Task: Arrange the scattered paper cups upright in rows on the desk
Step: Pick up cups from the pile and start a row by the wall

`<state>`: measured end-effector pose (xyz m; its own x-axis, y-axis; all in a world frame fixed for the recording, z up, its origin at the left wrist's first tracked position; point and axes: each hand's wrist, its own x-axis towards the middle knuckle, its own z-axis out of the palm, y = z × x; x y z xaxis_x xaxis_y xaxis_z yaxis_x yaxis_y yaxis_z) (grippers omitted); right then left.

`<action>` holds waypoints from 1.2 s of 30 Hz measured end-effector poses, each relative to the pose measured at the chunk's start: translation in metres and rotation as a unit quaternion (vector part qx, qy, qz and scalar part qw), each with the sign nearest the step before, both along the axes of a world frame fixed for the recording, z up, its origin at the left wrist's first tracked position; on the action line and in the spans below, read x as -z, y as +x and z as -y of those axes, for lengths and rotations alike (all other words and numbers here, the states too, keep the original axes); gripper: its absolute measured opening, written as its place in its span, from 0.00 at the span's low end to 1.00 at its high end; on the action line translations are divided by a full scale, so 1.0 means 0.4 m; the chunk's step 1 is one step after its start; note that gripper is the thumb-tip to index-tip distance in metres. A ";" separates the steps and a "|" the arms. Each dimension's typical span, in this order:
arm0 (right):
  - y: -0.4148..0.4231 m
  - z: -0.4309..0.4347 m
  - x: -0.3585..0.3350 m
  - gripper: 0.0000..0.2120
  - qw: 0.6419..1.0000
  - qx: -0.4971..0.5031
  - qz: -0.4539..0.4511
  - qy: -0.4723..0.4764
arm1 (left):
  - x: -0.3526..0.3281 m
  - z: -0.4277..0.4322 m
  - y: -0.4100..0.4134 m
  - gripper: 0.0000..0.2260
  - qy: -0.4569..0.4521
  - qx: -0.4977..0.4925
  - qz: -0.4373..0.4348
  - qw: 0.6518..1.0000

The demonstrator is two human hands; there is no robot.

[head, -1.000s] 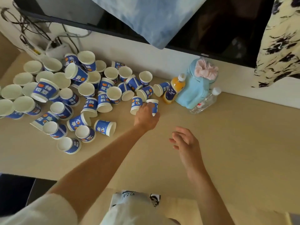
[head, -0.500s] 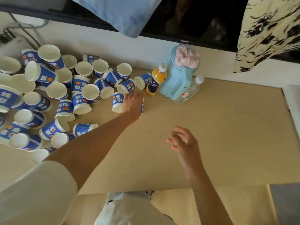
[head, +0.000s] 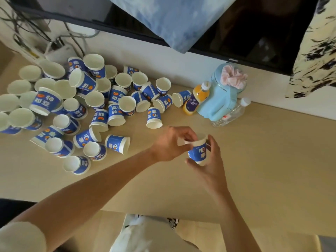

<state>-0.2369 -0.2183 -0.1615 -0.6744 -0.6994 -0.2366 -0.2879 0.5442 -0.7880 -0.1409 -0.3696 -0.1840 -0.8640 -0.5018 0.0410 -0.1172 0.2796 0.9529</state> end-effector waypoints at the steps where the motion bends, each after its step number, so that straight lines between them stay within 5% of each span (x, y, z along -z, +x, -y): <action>1: -0.003 0.008 -0.001 0.42 1.000 0.008 0.015 -0.011 | -0.011 -0.004 0.008 0.09 0.011 0.002 -0.004 1.000; 7: -0.006 0.043 -0.003 0.29 0.998 0.032 0.013 -0.051 | -0.046 0.023 0.035 0.14 0.018 0.005 -0.023 1.000; 11: -0.001 0.046 0.001 0.26 0.998 0.039 0.028 -0.045 | 0.021 0.145 0.032 0.14 -0.115 -0.099 0.038 0.988; 14: 0.009 0.039 0.008 0.26 0.997 0.042 0.045 -0.039 | 0.101 0.256 0.019 0.23 -0.268 -0.042 0.228 0.935; 17: 0.022 0.023 0.016 0.25 0.997 0.046 0.058 -0.030 | 0.165 0.311 0.018 0.33 -0.373 0.072 0.387 0.840; 20: 0.028 -0.002 0.022 0.25 0.996 0.046 0.067 -0.028 | 0.208 0.318 0.023 0.37 -0.443 0.144 0.416 0.781; 27: 0.019 -0.051 0.036 0.25 0.994 0.070 0.081 -0.024 | 0.234 0.259 0.009 0.29 -0.495 0.197 0.419 0.736; 32: 0.015 -0.074 0.048 0.24 0.992 0.090 0.091 -0.017 | 0.271 0.204 0.003 0.25 -0.479 0.184 0.417 0.751; 36: -0.006 -0.085 0.058 0.28 0.987 0.113 0.109 -0.027 | 0.258 0.155 -0.013 0.29 -0.283 0.034 0.357 0.890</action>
<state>-0.2394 -0.1844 -0.1847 -0.7518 -0.5525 -0.3600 0.0151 0.5313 -0.8470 -0.1460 -0.4317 -0.2874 -0.7988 -0.5212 -0.3004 -0.6005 0.7207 0.3465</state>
